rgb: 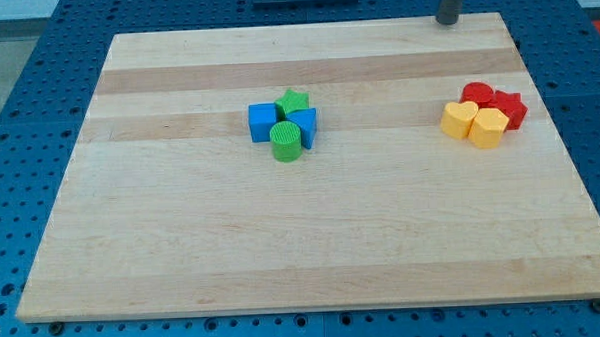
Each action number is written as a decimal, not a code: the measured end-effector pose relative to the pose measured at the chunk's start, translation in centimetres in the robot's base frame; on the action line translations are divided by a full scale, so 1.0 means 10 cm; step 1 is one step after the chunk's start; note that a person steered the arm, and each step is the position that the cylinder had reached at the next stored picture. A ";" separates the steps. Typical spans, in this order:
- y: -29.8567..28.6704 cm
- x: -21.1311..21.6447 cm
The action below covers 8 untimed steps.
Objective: Separate the green star blue cube from the triangle and green circle
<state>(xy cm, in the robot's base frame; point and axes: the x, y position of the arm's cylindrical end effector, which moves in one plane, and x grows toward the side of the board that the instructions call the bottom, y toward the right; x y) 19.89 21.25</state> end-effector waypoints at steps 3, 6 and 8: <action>-0.02 0.03; -0.41 0.73; -0.80 1.26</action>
<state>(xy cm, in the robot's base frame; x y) 32.53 13.26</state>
